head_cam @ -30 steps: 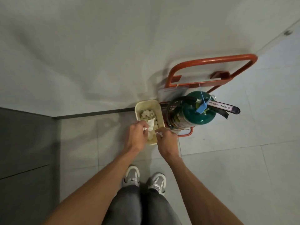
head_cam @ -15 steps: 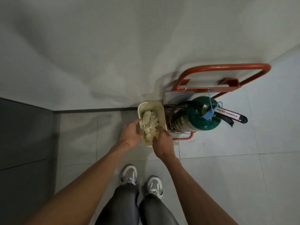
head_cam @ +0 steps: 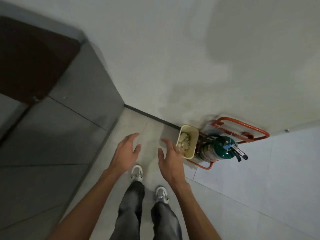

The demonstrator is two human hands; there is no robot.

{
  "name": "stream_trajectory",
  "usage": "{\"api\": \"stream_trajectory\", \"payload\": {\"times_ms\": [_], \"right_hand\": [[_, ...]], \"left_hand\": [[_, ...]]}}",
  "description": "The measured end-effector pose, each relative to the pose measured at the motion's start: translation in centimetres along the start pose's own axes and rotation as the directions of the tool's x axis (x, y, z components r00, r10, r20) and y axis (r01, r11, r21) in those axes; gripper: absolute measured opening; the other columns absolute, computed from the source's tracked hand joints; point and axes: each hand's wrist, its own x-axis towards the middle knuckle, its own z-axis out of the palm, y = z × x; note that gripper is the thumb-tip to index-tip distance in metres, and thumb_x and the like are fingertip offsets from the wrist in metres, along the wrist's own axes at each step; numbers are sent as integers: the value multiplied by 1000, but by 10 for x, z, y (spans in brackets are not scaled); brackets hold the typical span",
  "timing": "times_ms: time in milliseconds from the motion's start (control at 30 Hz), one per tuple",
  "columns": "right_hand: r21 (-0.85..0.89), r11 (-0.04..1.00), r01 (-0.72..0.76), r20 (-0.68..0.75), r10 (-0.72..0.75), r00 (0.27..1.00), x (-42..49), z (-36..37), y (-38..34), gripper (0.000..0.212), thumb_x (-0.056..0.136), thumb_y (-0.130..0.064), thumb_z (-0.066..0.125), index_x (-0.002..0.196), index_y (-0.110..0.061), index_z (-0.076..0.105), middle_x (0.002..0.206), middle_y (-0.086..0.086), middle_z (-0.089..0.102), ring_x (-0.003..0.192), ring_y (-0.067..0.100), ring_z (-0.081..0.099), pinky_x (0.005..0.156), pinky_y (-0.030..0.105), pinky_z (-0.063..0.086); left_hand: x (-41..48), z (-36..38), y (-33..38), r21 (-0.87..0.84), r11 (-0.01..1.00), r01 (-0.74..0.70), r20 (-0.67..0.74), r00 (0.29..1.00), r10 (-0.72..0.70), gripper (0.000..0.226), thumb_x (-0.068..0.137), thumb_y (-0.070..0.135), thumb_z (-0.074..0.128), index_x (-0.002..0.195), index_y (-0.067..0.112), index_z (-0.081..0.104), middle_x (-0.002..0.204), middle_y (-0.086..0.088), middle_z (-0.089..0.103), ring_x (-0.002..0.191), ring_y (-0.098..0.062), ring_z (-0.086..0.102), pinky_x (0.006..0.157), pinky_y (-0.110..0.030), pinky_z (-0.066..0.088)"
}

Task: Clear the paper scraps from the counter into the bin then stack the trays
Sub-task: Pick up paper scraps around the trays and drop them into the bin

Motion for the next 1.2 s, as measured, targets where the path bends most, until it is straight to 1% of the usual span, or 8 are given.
{"api": "stream_trajectory", "payload": {"times_ms": [100, 200, 267, 400, 600, 733, 967, 1200], "right_hand": [[-36, 990, 139, 71, -136, 988, -42, -2, -61, 35, 109, -37, 50, 144, -36, 47, 149, -7, 54, 135, 17, 53, 108, 33, 50], [-78, 961, 267, 147, -254, 956, -83, 4, -117, 37, 110, -42, 47, 146, -39, 45, 153, -11, 51, 137, 13, 51, 111, 30, 46], [-69, 936, 346, 218, -325, 920, -110, 14, -156, 37, 109, -43, 46, 147, -41, 45, 152, -13, 51, 139, 11, 47, 114, 27, 41], [-43, 849, 526, 332, -485, 809, -163, 48, -225, 39, 110, -45, 45, 148, -38, 47, 149, -15, 52, 137, 4, 47, 114, 21, 39], [41, 710, 703, 474, -633, 612, -248, 123, -316, 41, 107, -36, 53, 148, -32, 51, 146, -11, 56, 135, 8, 51, 109, 16, 38], [117, 646, 754, 494, -696, 520, -310, 186, -354, 39, 105, -31, 60, 143, -29, 57, 141, -7, 62, 129, 15, 60, 109, 23, 44], [142, 620, 772, 551, -697, 459, -374, 260, -401, 32, 106, -37, 56, 138, -33, 58, 137, -11, 63, 127, 11, 60, 103, 14, 38], [131, 571, 810, 533, -730, 428, -371, 331, -460, 24, 103, -24, 65, 127, -27, 66, 125, -15, 64, 117, 9, 62, 100, 4, 33]], "left_hand": [[-64, -55, -8, -60, 997, 54, -138, 989, -62, 47, 103, 31, 56, 148, 24, 48, 149, 3, 55, 136, -18, 50, 115, -28, 33], [-133, -108, -28, -130, 987, 97, -291, 948, -132, 44, 101, 31, 59, 145, 25, 52, 145, 4, 58, 131, -19, 56, 114, -34, 42], [-182, -142, -44, -152, 978, 141, -382, 905, -190, 44, 101, 30, 60, 144, 25, 53, 145, 5, 58, 131, -18, 56, 113, -29, 40], [-279, -198, -84, -232, 942, 242, -533, 778, -332, 44, 100, 27, 64, 143, 25, 55, 141, 1, 61, 128, -19, 58, 108, -20, 36], [-423, -251, -161, -345, 894, 288, -679, 580, -449, 42, 99, 28, 66, 139, 25, 58, 138, 0, 64, 120, -27, 64, 106, -38, 48], [-513, -272, -220, -397, 860, 321, -727, 462, -508, 39, 96, 21, 71, 134, 21, 62, 129, -2, 68, 118, -23, 65, 103, -29, 45], [-599, -300, -296, -447, 815, 369, -752, 339, -566, 33, 94, 17, 72, 127, 17, 67, 124, -2, 71, 116, -23, 67, 102, -22, 42], [-603, -342, -366, -502, 788, 356, -733, 308, -606, 34, 96, 18, 69, 130, 18, 66, 130, -2, 68, 119, -22, 65, 105, -32, 48]]}}
